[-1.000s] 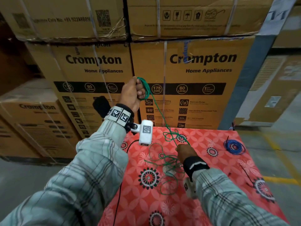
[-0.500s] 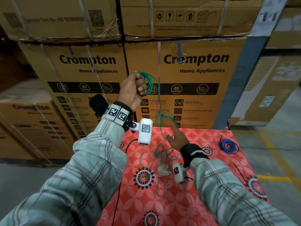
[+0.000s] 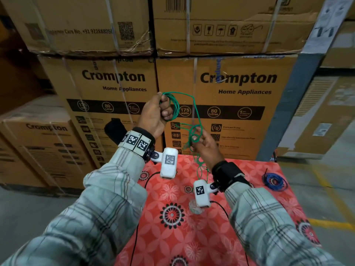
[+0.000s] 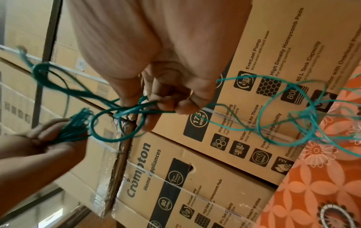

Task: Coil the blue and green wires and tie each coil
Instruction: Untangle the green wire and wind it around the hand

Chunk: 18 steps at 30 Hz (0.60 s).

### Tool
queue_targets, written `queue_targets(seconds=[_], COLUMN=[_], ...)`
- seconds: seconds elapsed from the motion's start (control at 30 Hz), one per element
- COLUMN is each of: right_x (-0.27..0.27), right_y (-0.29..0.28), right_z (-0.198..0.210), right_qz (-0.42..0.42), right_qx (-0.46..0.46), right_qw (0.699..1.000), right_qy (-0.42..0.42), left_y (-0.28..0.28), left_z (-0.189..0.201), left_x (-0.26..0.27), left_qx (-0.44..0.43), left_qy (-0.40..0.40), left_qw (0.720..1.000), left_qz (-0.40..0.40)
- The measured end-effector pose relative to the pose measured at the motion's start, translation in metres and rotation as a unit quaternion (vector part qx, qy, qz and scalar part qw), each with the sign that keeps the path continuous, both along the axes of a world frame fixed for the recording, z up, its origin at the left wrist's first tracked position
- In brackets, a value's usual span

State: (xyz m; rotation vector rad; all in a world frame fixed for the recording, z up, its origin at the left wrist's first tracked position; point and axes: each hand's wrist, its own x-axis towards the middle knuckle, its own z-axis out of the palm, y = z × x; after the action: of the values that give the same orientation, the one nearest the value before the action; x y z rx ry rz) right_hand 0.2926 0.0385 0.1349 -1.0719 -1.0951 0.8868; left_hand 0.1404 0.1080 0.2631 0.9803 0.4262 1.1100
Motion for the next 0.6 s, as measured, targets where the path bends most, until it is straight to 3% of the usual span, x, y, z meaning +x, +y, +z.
queue_targets(seconds=[0.13, 0.27, 0.37, 0.47, 0.6], right_x=[0.000, 0.012, 0.019, 0.028, 0.018], right_y=[-0.008, -0.016, -0.018, -0.018, -0.023], right_z=[-0.025, -0.072, -0.088, -0.090, -0.058], right_qz=[0.005, -0.028, -0.050, -0.147, -0.223], right_qx=[-0.025, -0.164, -0.187, -0.199, -0.056], right_qw=[0.993, 0.933, 0.911, 0.886, 0.928], right_qy=[-0.111, -0.319, -0.364, -0.392, -0.293], left_y=[0.000, -0.007, -0.011, -0.015, -0.018], left_z=[-0.016, -0.040, -0.061, -0.075, -0.085], left_x=[-0.001, 0.002, -0.001, 0.000, 0.000], left_qx=[-0.025, -0.035, -0.043, -0.055, -0.066], left_qy=[0.008, 0.059, 0.102, 0.129, 0.154], left_qw=[1.000, 0.998, 0.994, 0.990, 0.986], left_qz=[0.006, 0.016, 0.016, 0.004, -0.004])
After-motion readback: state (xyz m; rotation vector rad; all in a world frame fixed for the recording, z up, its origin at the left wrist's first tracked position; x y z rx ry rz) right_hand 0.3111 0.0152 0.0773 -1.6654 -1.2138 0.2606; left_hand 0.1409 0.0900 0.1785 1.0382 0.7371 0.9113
